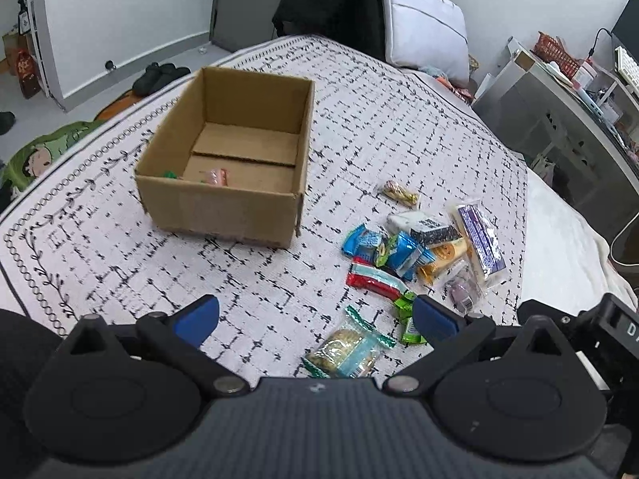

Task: Organize snacks
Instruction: 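Grasp the clear cracker packet with the left gripper while the right grasps a green packet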

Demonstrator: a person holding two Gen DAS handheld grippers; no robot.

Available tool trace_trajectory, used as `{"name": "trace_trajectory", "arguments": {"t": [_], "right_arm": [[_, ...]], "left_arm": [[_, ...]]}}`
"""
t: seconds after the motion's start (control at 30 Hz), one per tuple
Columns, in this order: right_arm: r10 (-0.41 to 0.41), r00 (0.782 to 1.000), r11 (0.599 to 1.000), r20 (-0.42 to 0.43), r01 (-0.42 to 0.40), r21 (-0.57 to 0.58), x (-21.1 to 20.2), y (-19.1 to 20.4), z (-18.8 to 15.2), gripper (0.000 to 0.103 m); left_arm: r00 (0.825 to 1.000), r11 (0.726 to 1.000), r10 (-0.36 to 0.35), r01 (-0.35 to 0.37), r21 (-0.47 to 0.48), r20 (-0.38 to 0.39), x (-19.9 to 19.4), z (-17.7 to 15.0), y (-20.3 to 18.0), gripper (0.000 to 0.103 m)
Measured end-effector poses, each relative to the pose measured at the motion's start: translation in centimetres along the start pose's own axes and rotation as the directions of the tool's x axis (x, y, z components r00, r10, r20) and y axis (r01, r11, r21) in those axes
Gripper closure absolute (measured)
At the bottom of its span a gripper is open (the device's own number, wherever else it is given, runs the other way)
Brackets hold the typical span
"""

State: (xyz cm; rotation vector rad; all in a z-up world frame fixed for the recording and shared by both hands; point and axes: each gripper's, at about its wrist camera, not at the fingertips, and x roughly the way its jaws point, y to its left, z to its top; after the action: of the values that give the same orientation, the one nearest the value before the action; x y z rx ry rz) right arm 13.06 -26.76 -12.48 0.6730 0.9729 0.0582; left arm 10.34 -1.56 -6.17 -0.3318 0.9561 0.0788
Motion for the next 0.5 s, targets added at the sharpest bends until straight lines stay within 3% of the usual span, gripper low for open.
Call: {"name": "trace_trajectory", "arguments": {"t": [0.5], "right_arm": [[-0.071,0.996,0.997,-0.053,0.071,-0.001,3.7,0.3,0.6,0.028]], "left_arm": [[0.988,0.997,0.034,-0.022,0.075,-0.152,6.4,-2.0,-1.7,0.004]]}}
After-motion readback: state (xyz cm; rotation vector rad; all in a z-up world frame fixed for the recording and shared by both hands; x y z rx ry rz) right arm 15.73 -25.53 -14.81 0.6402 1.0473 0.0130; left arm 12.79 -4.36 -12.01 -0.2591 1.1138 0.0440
